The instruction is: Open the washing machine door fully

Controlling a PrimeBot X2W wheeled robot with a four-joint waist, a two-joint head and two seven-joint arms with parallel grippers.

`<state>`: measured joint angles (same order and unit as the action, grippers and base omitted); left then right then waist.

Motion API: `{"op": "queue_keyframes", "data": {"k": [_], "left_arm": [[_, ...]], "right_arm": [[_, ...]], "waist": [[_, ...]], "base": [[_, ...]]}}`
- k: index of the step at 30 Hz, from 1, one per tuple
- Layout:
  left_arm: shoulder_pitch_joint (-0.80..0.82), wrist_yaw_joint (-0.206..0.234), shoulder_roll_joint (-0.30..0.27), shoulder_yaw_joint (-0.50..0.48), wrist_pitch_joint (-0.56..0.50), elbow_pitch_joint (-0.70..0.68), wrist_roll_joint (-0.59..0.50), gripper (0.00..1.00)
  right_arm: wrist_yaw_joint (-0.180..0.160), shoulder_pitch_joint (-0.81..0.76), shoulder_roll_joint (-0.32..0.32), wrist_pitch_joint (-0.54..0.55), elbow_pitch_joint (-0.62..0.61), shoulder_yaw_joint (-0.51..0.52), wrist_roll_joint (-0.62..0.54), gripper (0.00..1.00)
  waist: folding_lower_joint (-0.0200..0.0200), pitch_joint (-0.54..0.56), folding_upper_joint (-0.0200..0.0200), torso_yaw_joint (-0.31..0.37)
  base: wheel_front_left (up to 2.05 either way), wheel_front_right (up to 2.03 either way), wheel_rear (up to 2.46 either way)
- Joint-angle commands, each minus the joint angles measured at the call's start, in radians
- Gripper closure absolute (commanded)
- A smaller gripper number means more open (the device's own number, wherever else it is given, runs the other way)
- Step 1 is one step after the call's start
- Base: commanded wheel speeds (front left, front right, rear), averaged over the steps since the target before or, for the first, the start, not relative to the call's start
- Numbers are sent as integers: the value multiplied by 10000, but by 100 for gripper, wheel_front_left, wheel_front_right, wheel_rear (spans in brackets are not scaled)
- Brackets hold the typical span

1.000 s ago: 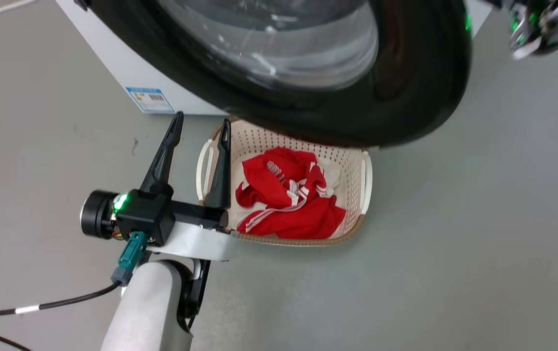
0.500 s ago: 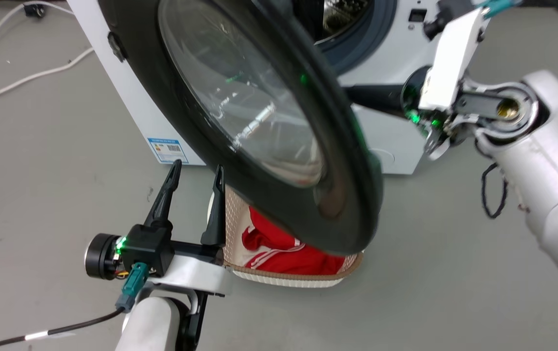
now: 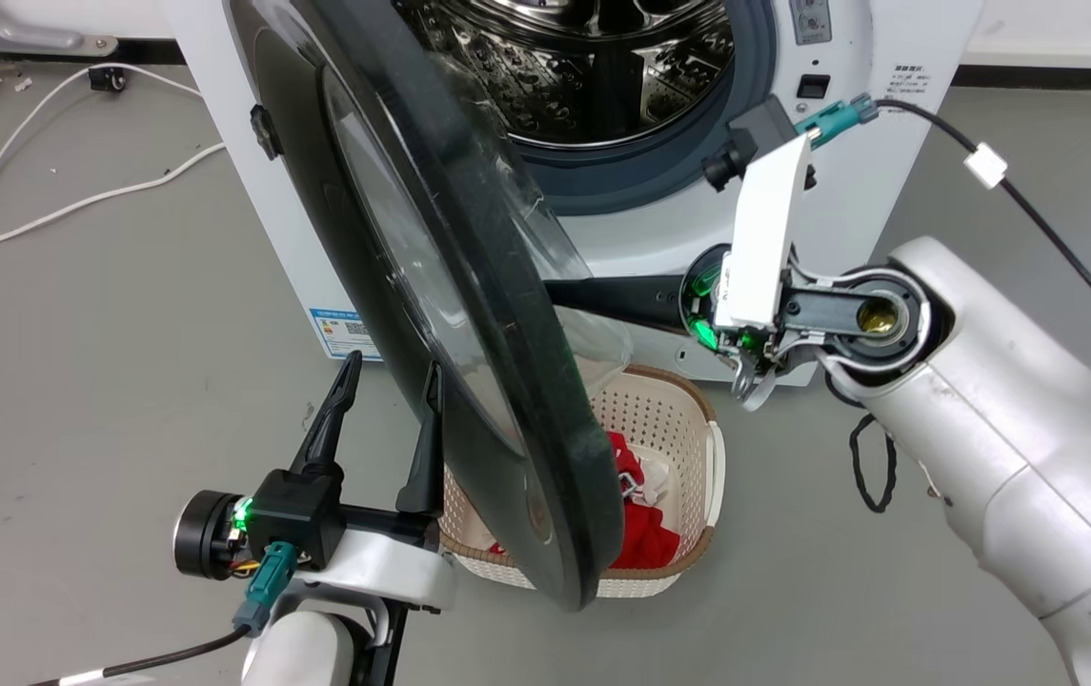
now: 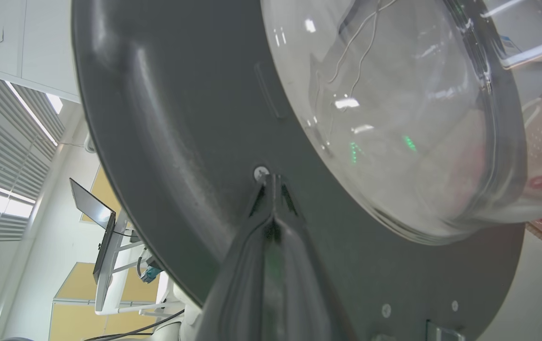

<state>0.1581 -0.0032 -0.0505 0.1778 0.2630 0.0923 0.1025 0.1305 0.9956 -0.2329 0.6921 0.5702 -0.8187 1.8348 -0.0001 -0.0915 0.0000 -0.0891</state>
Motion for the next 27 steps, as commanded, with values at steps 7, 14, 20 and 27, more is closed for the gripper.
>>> {"op": "queue_keyframes", "data": {"k": [7, 14, 20, 27], "left_arm": [[-143, -1, 5, -14, 25, 9, 12, 0], [-286, 24, 5, -189, 25, -14, 67, 0], [-400, -7, 5, -391, 25, -10, -34, 0], [-563, -59, 5, -580, 25, 44, -138, 0]], "right_arm": [[2, -647, -72, -837, -147, -99, 339, 100], [2, -1797, -628, -2435, -352, 364, 627, 100], [2, -3264, -1195, -4090, -694, 1122, 973, 93], [2, -5055, -1529, -6830, -1457, 2091, 721, 0]], "waist": [[1, 99, 0, 17], [1, 250, 0, 239], [1, 393, 0, 482], [1, 577, 0, 691]], "base": [[0, 0, 0], [0, 0, 0], [0, 0, 0], [0, 0, 0]]}}
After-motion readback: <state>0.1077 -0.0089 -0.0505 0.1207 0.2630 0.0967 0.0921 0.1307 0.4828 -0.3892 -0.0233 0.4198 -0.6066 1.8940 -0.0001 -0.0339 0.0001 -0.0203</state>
